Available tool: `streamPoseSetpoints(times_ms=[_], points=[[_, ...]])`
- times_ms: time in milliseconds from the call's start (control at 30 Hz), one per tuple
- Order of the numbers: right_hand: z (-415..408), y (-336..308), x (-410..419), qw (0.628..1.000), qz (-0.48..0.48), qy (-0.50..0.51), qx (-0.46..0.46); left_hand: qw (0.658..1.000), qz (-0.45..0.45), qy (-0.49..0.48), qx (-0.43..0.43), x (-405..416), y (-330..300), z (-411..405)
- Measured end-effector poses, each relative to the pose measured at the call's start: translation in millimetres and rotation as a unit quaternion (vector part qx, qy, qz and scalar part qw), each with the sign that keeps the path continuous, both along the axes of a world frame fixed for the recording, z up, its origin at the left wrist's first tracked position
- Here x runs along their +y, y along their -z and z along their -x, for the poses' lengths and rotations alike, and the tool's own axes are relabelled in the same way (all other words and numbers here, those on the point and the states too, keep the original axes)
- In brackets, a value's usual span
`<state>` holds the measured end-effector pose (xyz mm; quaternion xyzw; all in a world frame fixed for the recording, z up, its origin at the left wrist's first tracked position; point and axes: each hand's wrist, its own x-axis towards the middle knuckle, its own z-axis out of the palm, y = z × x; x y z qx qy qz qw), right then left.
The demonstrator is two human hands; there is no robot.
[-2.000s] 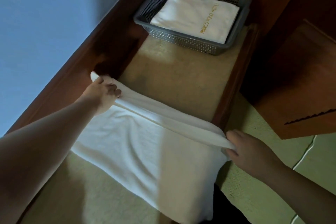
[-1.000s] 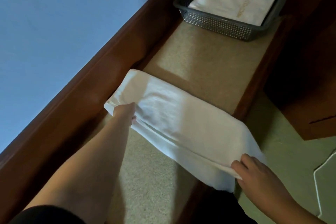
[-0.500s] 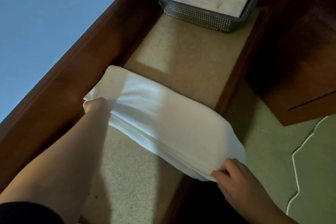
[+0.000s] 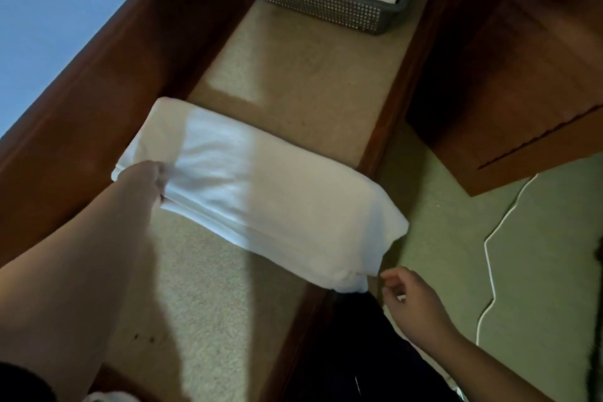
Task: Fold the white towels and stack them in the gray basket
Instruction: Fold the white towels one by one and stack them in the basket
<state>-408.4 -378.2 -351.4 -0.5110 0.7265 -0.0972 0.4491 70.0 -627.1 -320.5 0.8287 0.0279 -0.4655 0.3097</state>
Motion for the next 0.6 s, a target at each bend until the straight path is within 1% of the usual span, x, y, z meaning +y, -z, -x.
streamPoseSetpoints(times_ms=[67,133,233,300,333,400,433,467,533,600], points=[[-8.5,0.2,-1.0,1.0,0.011,0.0,0.009,1.0,-0.01,0.018,-0.012,-2.5,9.7,-4.9],[-18.1,-1.1,-3.9,0.998,0.042,-0.018,0.03,1.0,-0.009,0.017,-0.018,-8.6,23.8,-16.0],[-33.0,-3.5,-11.1,0.994,0.078,-0.05,0.063,0.998,0.011,-0.049,-0.032,-3.1,6.3,-9.2],[-42.8,-3.2,-16.9,0.989,0.094,-0.08,0.082,0.996,0.051,-0.056,-0.046,0.7,-9.1,-4.1],[-47.4,-3.0,-20.1,0.986,0.099,-0.095,0.091,0.994,0.066,-0.07,-0.041,2.0,-11.7,-5.2],[-53.6,-1.3,-26.7,0.981,0.109,-0.119,0.108,0.992,0.056,-0.092,-0.062,3.5,-12.1,-3.8],[-54.8,0.3,-29.6,0.978,0.114,-0.127,0.116,0.993,0.037,-0.08,-0.08,4.8,-11.9,-0.7],[-55.0,1.4,-32.1,0.976,0.117,-0.137,0.124,0.995,0.011,-0.042,-0.09,5.5,-13.3,7.5],[-53.8,2.3,-35.0,0.97,0.131,-0.154,0.134,0.997,-0.015,0.05,-0.065,15.9,-12.6,24.6],[-50.5,-0.1,-34.3,0.962,0.163,-0.173,0.137,0.992,-0.019,0.111,-0.056,29.5,-12.7,42.2]])
